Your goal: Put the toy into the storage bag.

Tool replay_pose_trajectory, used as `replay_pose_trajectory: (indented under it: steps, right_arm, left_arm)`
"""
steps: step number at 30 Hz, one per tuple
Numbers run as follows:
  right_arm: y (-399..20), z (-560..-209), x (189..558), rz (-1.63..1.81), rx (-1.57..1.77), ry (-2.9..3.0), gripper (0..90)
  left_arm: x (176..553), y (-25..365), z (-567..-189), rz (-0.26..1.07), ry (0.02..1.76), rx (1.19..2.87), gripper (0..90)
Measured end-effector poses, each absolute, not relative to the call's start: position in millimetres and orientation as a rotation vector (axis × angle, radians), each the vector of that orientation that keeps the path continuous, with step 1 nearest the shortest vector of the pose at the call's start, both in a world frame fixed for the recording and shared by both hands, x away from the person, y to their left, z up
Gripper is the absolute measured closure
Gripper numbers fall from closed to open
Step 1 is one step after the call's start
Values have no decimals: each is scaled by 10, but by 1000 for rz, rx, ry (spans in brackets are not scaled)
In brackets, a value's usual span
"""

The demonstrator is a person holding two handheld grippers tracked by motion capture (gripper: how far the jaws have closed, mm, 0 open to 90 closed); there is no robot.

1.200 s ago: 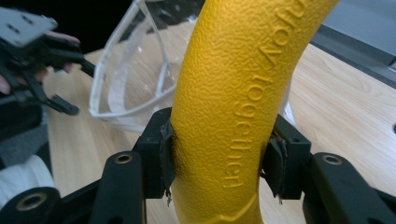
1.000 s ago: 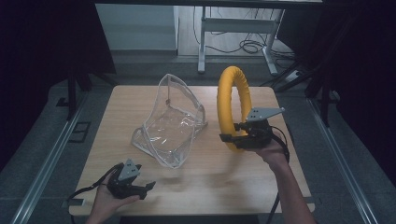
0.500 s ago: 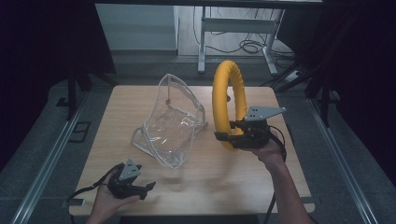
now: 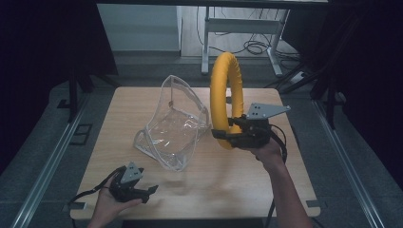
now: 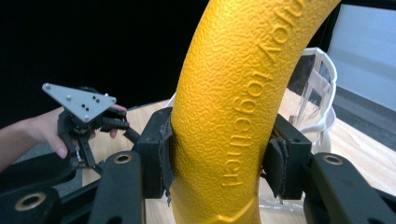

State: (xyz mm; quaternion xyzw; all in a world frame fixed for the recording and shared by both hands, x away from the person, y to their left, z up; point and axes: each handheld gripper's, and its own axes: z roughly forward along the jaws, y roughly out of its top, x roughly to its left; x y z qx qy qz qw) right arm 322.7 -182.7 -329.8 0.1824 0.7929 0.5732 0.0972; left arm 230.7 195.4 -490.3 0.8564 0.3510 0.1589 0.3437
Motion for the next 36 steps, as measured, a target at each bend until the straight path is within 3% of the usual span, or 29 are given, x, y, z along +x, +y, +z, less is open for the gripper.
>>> replay_pose_trajectory:
  steps: [36]
  right_arm:
    - [-1433,-2886,3146,1826,409,2266,496]
  left_arm:
    - [2311,1961,-4898,409,907,2225,199]
